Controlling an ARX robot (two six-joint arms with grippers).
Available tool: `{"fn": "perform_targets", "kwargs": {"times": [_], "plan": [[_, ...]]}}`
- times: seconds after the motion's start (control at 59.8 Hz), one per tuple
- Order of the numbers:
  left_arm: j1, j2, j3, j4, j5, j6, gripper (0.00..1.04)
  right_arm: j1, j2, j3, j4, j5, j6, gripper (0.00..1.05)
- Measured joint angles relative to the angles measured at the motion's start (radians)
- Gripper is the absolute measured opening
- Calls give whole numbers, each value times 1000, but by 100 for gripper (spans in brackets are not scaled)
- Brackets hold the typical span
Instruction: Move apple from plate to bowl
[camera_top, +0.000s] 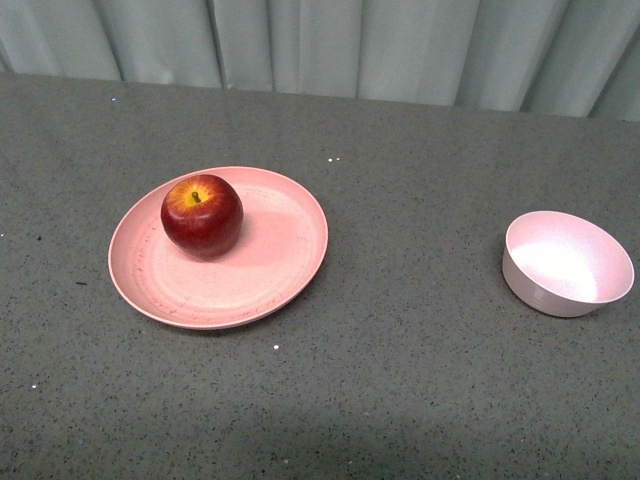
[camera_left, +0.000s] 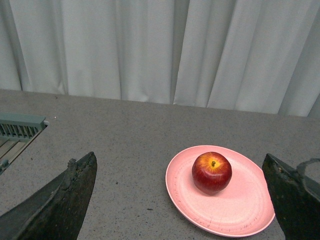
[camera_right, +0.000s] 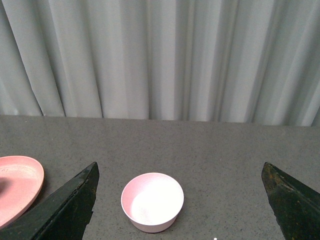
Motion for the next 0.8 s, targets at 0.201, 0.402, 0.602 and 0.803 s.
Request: {"fn": "perform_targets", "kwargs": {"times": [0.201,0.402,0.602,0.803], "plan": [[0,0,0,0,0,0,98,0,0,0,0,0,0,95],[0,0,0,0,0,0,98,0,0,0,0,0,0,95],[0,0,0,0,0,0,98,0,0,0,0,0,0,95],[0,0,0,0,0,0,98,0,0,0,0,0,0,95]]}}
